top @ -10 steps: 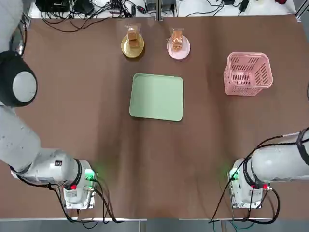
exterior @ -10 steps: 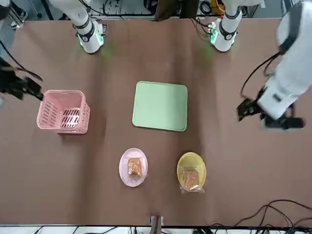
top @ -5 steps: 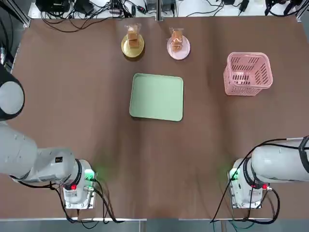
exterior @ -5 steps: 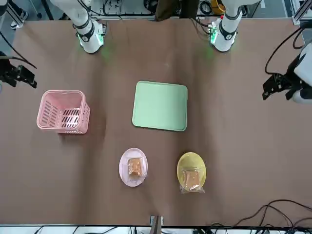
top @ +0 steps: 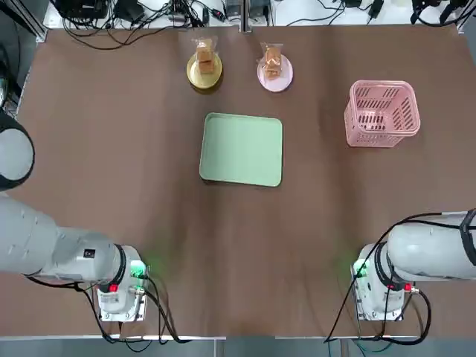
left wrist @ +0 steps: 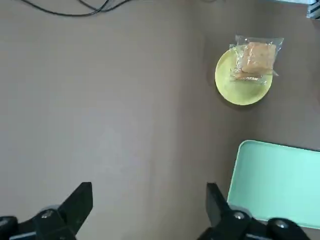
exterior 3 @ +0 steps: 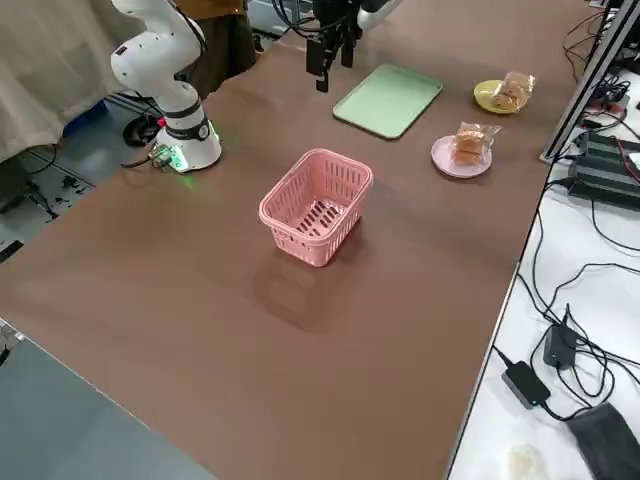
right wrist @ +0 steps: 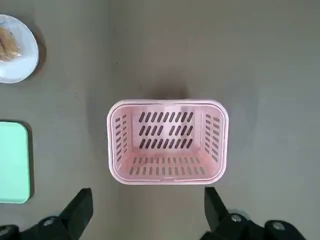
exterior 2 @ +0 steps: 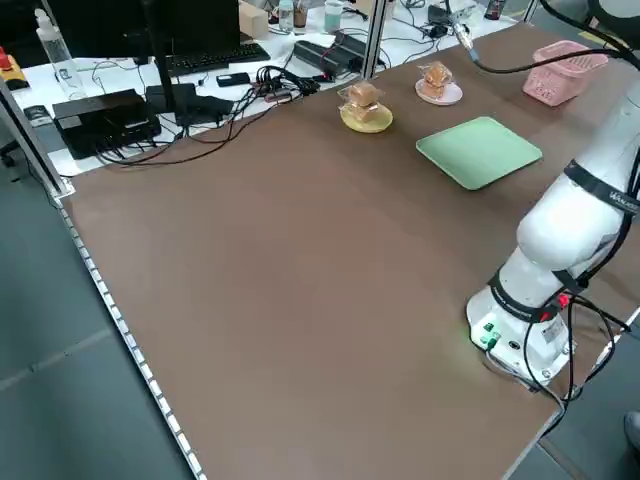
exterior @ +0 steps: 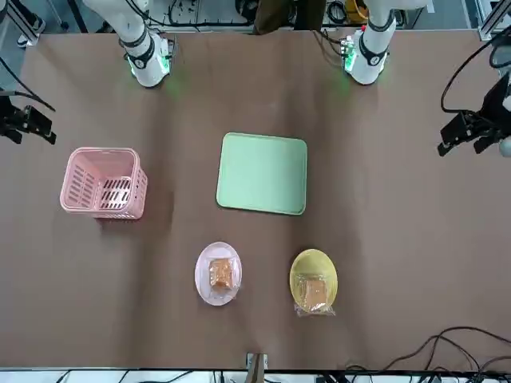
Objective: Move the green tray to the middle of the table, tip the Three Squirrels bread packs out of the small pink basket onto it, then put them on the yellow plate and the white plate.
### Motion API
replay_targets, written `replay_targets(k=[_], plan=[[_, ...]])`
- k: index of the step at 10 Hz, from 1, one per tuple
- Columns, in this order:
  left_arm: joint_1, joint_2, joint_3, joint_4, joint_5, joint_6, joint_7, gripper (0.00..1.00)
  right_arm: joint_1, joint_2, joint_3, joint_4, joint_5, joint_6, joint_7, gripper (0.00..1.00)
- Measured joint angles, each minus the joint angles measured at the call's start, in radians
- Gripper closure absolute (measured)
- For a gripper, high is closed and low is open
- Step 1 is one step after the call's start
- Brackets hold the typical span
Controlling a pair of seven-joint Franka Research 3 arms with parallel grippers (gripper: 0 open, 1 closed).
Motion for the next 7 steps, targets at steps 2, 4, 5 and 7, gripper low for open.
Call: replay_targets(k=[2,4,5,7], plan=[[-0.014,0.032,-0.018,-0.009,0.000,0.052,-0.016,0.00,0.000,-0.004,0.001,0.008,0.000,0.002,0.000,0.01],[-0.015,0.062,-0.028,-0.012,0.001,0.082,-0.016,0.00,0.000,-0.008,0.002,0.009,0.000,0.002,0.000,0.01],[-0.015,0.070,-0.040,-0.013,0.012,0.082,-0.016,0.00,0.000,-0.008,0.002,0.009,0.000,0.002,0.000,0.01],[-0.016,0.074,-0.060,-0.025,0.034,0.082,-0.016,0.00,0.000,-0.008,0.004,0.009,0.000,0.002,0.000,0.01]])
